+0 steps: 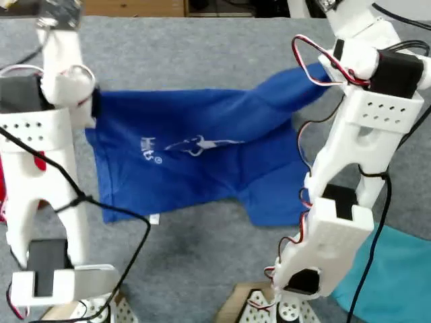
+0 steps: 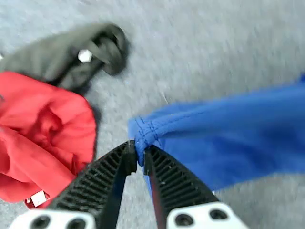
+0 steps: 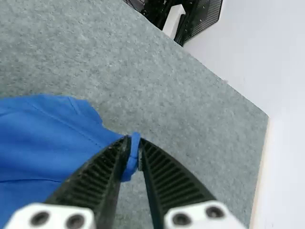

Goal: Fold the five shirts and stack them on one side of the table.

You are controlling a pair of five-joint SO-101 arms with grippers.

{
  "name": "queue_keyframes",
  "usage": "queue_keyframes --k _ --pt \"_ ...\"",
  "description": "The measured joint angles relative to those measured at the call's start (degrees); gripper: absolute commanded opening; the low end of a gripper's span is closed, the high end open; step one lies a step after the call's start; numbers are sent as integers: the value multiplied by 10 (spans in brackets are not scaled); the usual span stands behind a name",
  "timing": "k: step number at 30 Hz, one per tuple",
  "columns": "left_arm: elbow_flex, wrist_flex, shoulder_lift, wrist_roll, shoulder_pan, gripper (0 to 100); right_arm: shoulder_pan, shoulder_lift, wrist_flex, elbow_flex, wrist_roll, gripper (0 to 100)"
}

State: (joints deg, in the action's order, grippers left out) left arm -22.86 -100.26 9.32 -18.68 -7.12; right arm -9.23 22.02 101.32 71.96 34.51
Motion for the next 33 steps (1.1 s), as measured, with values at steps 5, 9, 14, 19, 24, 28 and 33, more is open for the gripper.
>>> queue_keyframes --k 5,9,14,19,24,28,33 --pt "162 24 97 -15 21 19 -18 0 0 -9 1 5" --pt "305 115 163 -15 18 19 -18 -6 1 -72 25 5" --pt "440 229 186 -15 -11 19 -18 -54 2 -203 47 5" --pt "450 285 182 -15 -27 19 -21 -80 -13 -302 49 5" --pt "419 364 145 33 -30 19 -17 -77 -105 -321 24 5" --pt "392 481 91 101 -30 19 8 -30 -222 -322 -54 5" --pt "373 642 16 156 -32 19 30 24 -388 -322 -149 5"
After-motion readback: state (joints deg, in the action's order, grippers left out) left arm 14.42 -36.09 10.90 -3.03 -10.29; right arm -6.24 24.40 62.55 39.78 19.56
